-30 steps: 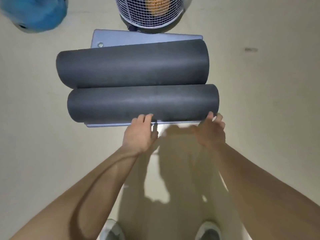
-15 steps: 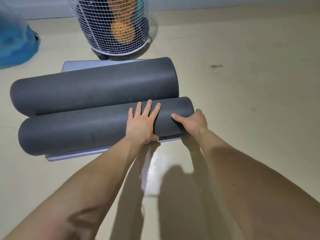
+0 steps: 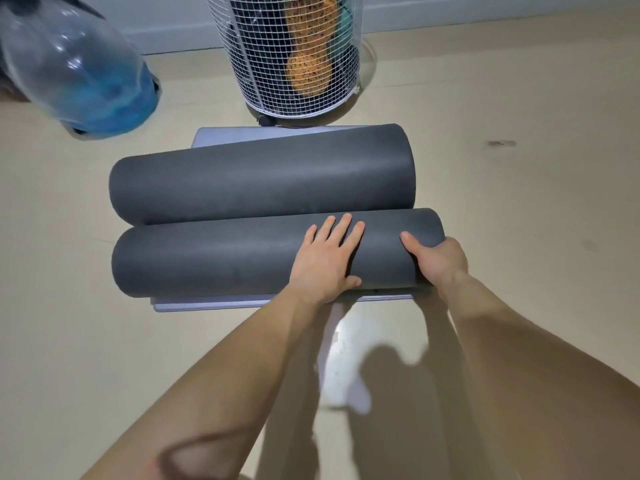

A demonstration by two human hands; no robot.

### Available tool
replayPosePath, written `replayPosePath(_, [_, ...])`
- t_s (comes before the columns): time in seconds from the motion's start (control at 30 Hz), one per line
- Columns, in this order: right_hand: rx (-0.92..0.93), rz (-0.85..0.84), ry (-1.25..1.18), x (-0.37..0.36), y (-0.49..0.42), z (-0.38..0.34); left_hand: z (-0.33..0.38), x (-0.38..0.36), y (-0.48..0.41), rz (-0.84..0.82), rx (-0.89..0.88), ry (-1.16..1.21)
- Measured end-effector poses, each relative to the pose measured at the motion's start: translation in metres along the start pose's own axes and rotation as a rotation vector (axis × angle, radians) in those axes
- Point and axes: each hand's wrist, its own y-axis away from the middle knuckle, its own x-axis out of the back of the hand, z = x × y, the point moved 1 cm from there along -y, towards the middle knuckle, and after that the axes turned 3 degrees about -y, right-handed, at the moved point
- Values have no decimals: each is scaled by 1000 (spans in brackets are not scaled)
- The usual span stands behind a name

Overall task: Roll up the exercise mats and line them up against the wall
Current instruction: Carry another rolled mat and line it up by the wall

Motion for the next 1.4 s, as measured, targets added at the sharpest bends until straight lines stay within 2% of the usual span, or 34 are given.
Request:
replayPosePath(0.1, [-52,152,172,-15,14,-15,-33,0,30,34,104,66])
replayPosePath(0.13, [2,229,301,-20,24,-21,-48,-1,42,38,143,68])
replayPosePath(0.2, [286,378,564,-37,46,-37,-85,-3,66,30,225,54])
replayPosePath(0.23, [457,362,684,-51,59,-46,-105,-5,78,22,277,51])
replayPosePath(0.3, [672,106,903,-91,85,-58,-144,-8,101,12,432,80])
replayPosePath(0.37, [713,-154,1034,-137,112,-62,-181,-11,121,37,628,187])
replayPosePath(0.43, [755,-250,1087,-178,133,-63,-212,-16,133,87,776,288])
replayPosePath(0.5, [773,-253,1135,-205,144,-62,-234,-22,139,128,860,346])
replayPosePath(0.6, [762,-144,1200,-219,143,-63,-254,-35,141,167,944,440])
replayPosePath(0.7, [902,-58,1221,-214,134,-68,-272,-46,142,162,1067,763])
replayPosePath(0.77, [934,-112,1211,-204,121,-77,-283,-50,140,175,1103,862])
replayPosePath(0.93, [778,-219,1294,-175,92,-101,-290,-59,135,232,1118,971])
replayPosePath(1.07, [750,-252,1340,-177,86,-106,-291,-61,139,338,1105,1053])
replayPosePath(1.23, [823,-178,1324,-175,86,-96,-280,-59,141,297,1129,946])
replayPosePath(1.37, [873,-134,1301,-174,89,-83,-251,-59,147,399,1031,768])
replayPosePath(1.4, [876,-129,1299,-174,91,-80,-239,-58,146,424,1055,765])
